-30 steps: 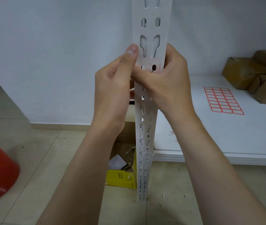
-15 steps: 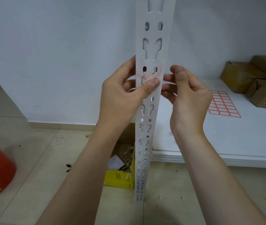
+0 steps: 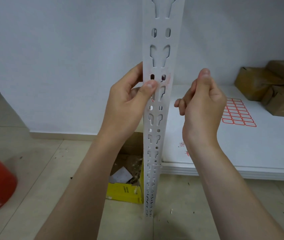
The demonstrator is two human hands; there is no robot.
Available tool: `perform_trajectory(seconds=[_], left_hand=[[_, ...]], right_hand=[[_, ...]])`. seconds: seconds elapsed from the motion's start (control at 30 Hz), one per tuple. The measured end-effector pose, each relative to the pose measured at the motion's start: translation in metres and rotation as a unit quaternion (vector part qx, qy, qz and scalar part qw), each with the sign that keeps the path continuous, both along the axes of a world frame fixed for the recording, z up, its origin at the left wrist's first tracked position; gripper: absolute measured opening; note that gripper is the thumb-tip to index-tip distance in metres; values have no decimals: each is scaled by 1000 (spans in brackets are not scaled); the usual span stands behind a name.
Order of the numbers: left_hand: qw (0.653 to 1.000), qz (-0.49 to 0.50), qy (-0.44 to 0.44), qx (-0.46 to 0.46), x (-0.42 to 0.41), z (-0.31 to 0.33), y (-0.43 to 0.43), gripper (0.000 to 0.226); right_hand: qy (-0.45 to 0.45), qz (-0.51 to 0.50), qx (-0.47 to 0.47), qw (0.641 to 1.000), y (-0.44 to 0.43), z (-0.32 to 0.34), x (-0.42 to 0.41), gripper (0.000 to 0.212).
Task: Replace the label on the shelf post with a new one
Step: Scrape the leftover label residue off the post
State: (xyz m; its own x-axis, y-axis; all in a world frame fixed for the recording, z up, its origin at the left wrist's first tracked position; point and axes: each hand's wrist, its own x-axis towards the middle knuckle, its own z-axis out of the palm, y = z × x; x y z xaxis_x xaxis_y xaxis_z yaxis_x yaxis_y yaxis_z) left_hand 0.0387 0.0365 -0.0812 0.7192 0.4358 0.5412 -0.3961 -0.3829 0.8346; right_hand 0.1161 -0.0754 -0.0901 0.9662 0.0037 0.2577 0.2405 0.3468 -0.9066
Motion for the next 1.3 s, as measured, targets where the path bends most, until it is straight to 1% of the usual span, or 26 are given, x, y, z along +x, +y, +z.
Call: perform_trajectory(seconds=[0.07,0.17,0.27,0.4,0.47,0.57,0.73,0.8,0.87,0.9,0.97,1.07,1.13,1.17,1.2,1.23,1.27,1.3], left_hand=[[1000,15,-5,-17,4,4,-9,25],[997,50,-2,-52,10,10,-28,36],[996,67,-19,-62,16,11,-33,29],[996,72,-9,-44,12,10,-25,19],[998,59,-11,-32,8,9,-21,17],[999,43,-13,-16,5,7,-15,26],[999,10,-9,33,7,0,-1,32],[999,-11,-10,51,6,-2,5,37],[997,-36,-5,62,4,-2,12,42],[997,-46,0,67,2,-2,15,44],[996,-58,11,70,0,-2,18,45],[998,-60,10,33,-1,-5,16,46],[998,-55,-5,-20,1,-6,11,42],[997,-53,-11,-51,2,-4,7,41],[995,-53,-14,-78,3,-1,3,41],[994,-51,-12,-99,4,2,-1,41],[992,-48,-9,-116,6,6,-5,42],[990,-45,-7,-133,7,9,-8,42]], right_hand=[[9,-4,-3,1000,-1,2,-2,58],[3,3,-16,1000,-5,1,-4,61],[-3,38,-4,999,-11,3,-4,58],[-9,76,9,997,-14,3,-1,47],[-12,87,23,996,-14,3,1,41],[-21,103,39,994,-13,4,1,33],[-36,101,41,993,-11,5,3,34],[-43,103,31,993,-10,4,4,30],[-32,112,34,993,-10,2,3,24],[-20,114,38,993,-10,2,3,24],[4,106,41,993,-9,3,2,33],[-6,50,4,999,-7,4,1,58],[-23,22,-27,999,-9,5,-2,66],[-42,25,-38,998,-9,6,-3,65],[-65,42,-43,996,-9,8,-5,57],[-87,73,-41,993,-8,10,-6,40],[-100,110,-39,988,-6,14,-9,28],[-107,137,-39,984,-4,16,-11,32]])
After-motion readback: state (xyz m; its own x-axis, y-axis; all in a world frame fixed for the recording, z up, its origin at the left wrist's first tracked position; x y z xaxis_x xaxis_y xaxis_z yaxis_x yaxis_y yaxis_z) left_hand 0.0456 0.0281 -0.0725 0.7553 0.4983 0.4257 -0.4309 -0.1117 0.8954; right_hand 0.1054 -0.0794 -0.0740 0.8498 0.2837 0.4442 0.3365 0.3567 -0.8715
